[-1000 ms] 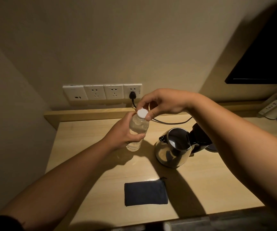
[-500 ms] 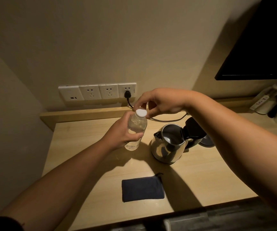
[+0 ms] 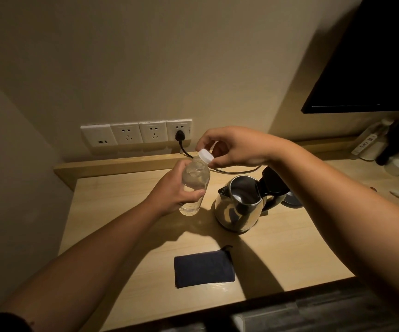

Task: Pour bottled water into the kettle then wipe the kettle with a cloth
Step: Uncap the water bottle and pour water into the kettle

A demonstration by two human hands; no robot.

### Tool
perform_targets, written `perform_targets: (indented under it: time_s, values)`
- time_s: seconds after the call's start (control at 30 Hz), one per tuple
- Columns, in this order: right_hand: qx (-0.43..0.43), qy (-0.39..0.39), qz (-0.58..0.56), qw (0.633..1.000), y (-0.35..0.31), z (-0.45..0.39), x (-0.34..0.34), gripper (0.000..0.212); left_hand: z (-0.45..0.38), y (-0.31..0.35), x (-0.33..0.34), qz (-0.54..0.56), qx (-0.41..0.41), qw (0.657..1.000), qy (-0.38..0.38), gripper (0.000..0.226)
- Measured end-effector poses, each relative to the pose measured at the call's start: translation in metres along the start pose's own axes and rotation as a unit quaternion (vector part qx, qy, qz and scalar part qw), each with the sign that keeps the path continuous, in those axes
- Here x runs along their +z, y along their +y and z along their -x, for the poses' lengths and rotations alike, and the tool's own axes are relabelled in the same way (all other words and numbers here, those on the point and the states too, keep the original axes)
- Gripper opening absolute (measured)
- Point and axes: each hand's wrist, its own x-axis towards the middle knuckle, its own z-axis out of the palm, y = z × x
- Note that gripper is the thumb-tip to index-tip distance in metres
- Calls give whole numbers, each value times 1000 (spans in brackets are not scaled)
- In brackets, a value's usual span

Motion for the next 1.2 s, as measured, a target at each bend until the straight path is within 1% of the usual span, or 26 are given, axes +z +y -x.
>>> perform_targets:
  time_s: [0.17, 0.27, 0.37, 0.43, 0.5, 0.6, 0.7, 0.8, 0.93, 1.03, 1.2]
  values:
    - [49, 103, -84, 990, 18, 31, 16, 37, 1, -1, 3, -7, 5, 1000, -5, 70]
    - [95, 178, -91, 975, 29, 60, 34, 36, 1, -3, 5, -19, 9, 1000, -11, 68]
    - [139, 217, -74, 963, 46, 90, 69, 34, 0, -2, 8, -39, 7, 999, -17, 70]
    - [167, 210, -27, 963, 65, 108, 98, 32, -1, -3, 10, -57, 7, 998, -23, 72]
    - [211, 187, 15, 959, 88, 121, 125, 28, -2, -4, 10, -70, 9, 997, -29, 72]
    - [283, 147, 55, 946, 126, 135, 154, 32, -5, -4, 12, -102, 15, 994, -40, 72]
    - [331, 105, 59, 936, 157, 148, 174, 39, -8, -1, 18, -138, 15, 989, -44, 72]
    - [365, 89, 52, 925, 175, 156, 188, 40, -12, 1, 24, -176, 24, 983, -50, 74]
    - [377, 88, 53, 921, 185, 158, 200, 35, -20, 1, 30, -225, 24, 972, -66, 78]
    - [381, 88, 56, 919, 189, 157, 205, 30, -26, 3, 33, -251, 31, 964, -84, 76]
    - [383, 90, 56, 918, 194, 158, 208, 32, -38, 7, 36, -284, 35, 951, -116, 72]
